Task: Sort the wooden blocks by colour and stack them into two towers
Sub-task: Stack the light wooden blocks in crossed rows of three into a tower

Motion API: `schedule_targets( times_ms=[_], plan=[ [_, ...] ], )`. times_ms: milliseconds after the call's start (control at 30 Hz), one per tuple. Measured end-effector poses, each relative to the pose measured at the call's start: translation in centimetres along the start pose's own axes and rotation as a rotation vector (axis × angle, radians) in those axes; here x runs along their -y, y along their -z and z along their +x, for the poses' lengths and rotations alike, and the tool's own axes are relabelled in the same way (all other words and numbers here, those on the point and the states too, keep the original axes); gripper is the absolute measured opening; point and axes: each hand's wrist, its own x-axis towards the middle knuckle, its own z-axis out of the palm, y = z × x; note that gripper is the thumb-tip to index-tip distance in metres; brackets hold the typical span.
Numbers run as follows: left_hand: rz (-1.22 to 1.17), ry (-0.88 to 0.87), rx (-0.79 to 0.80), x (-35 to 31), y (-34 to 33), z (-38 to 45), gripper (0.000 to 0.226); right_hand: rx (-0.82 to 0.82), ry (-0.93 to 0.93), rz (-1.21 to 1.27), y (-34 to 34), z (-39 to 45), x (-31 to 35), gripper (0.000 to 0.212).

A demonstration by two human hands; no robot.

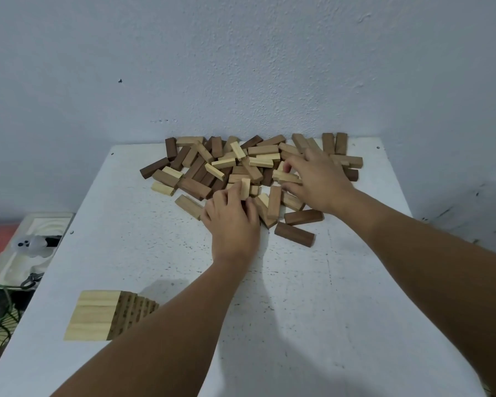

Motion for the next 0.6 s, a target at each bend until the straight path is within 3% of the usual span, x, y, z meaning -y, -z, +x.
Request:
schedule_targets(
  times_ms=[367,500,600],
  plan=[
    [-0.115,-0.064,-0.103,0.3,0.4,-0.4,0.028,-0.114,-0.118,0.190,-1.3,-1.8,0.8,0.033],
    [-0.168,-0.051,-0.134,0.1,0.6,-0.7,0.024,-0.166,-0.127,0.178,-0.9,-2.8,1.2,0.014],
    [-0.207,-0.036,-0.156,-0.1,1.1,-1.0,0.022,-0.243,-0.158,0.175,-0.8,-4.3,2.1,0.016]
  ],
)
